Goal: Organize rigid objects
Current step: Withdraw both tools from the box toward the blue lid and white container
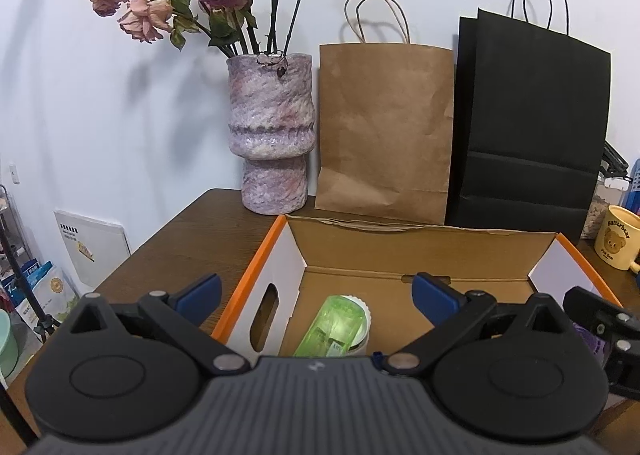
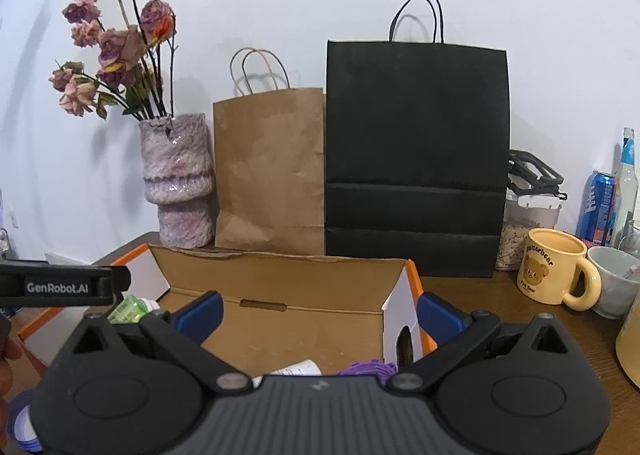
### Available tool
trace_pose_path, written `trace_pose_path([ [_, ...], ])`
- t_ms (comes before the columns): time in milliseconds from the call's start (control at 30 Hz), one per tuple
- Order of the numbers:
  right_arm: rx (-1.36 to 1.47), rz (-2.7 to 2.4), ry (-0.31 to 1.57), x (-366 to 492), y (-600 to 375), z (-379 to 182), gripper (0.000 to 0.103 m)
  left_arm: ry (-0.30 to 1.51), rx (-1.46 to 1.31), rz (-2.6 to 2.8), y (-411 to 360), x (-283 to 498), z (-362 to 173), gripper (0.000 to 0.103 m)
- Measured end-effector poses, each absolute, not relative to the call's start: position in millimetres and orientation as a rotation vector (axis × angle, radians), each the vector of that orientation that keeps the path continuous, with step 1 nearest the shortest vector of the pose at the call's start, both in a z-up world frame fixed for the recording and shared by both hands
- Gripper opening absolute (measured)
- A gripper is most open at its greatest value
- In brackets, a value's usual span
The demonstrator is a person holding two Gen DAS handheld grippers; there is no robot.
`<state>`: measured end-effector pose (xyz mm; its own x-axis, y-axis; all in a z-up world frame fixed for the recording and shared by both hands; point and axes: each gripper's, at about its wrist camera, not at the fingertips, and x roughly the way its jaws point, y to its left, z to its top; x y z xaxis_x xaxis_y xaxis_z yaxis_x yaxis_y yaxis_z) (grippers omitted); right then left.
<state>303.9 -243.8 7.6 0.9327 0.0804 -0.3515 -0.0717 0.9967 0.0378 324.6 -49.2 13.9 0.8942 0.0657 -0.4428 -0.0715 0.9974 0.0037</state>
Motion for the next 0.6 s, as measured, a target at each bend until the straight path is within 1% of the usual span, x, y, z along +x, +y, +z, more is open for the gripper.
trace_pose_path([
  [600,0.012,0.1,0.324,263.8,-237.1,16.9,0.103,0.452,-0.023,0.079,-34.8,288.6,19.2,0.103],
])
